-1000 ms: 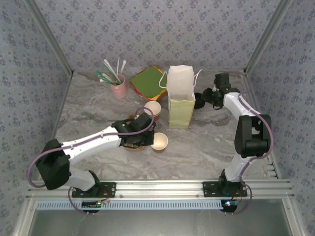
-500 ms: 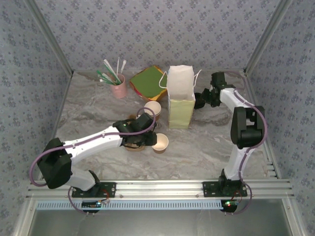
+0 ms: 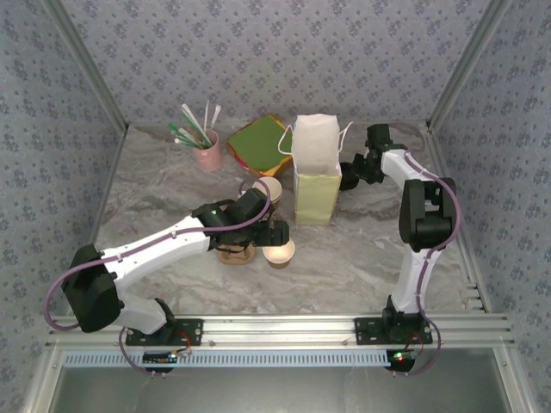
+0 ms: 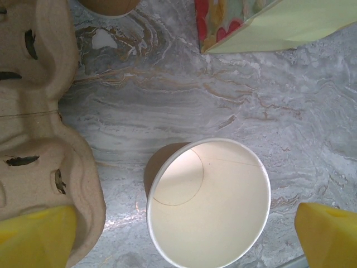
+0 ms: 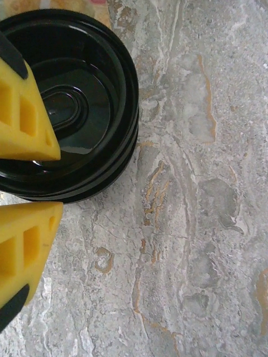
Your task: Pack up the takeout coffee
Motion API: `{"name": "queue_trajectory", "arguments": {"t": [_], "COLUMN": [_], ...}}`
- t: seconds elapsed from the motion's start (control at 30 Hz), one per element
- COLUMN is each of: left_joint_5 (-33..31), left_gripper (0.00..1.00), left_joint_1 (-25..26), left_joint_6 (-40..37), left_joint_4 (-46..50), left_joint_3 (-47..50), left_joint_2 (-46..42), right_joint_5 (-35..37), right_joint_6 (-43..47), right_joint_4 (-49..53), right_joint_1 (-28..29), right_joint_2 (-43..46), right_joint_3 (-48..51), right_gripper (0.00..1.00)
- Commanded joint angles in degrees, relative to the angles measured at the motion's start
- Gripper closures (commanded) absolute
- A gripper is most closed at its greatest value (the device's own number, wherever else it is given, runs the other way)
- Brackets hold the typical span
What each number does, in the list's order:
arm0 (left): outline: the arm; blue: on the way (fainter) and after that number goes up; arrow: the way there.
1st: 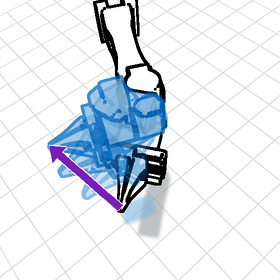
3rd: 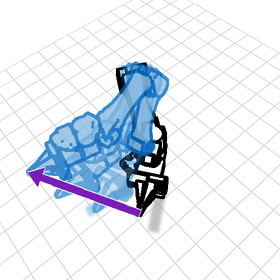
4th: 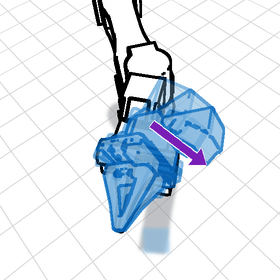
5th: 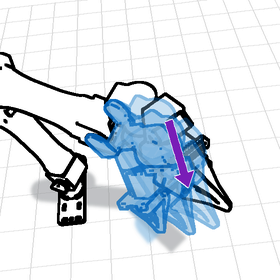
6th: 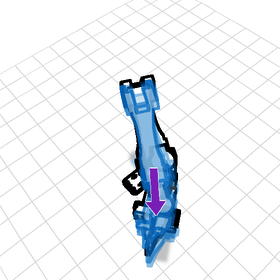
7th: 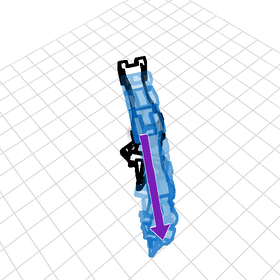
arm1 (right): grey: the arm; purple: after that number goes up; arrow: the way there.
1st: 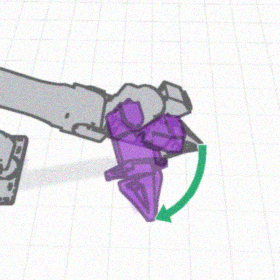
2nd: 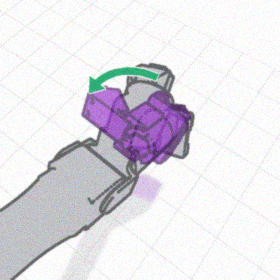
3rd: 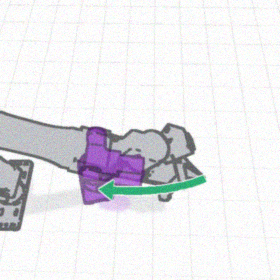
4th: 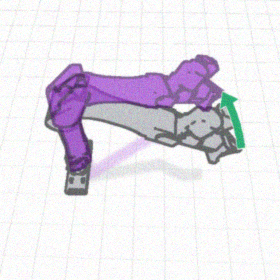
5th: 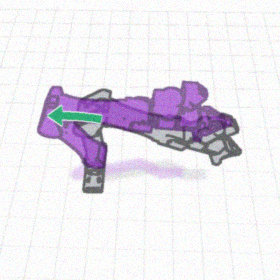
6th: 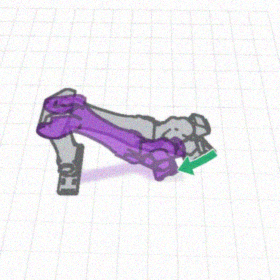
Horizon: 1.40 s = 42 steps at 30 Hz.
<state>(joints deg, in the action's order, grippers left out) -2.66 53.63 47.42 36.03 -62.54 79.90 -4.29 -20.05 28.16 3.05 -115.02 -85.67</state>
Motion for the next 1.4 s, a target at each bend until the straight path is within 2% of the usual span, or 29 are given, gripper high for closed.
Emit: {"name": "queue_trajectory", "arguments": {"t": [0.0,0.07,0.23,0.5,0.83,1.37], "left_joint_5": [-0.95,-0.95,-0.88,-0.63,1.2,1.76], "left_gripper": [0.0,0.0,0.0,0.0,0.0,0.0], "left_joint_1": [-0.28,-0.43,-0.62,-0.99,-3.82,-4.32], "left_joint_6": [-0.57,-0.66,-0.66,-1.18,-2.34,-2.04], "left_joint_4": [1.72,1.59,1.51,1.33,0.92,1.19], "left_joint_3": [-1.35,-1.42,-1.15,-1.1,-1.33,0.3], "left_joint_2": [-0.98,-0.89,-0.74,-0.79,-2.59,-4.13], "right_joint_5": [0.65,1.05,1.31,2.71,1.88,3.74], "right_joint_6": [0.7,0.76,0.81,0.59,0.09,1.42], "right_joint_4": [1.78,1.88,1.84,1.96,2.44,1.59], "right_joint_1": [0.39,0.34,0.4,0.63,0.58,1.03], "right_joint_2": [-0.73,-0.58,0.72,4.63,9.81,2.84], "right_joint_3": [-1.7,-1.63,-1.19,0.71,2.76,2.05], "right_gripper": [0.77,0.84,0.92,0.94,0.94,0.92]}}
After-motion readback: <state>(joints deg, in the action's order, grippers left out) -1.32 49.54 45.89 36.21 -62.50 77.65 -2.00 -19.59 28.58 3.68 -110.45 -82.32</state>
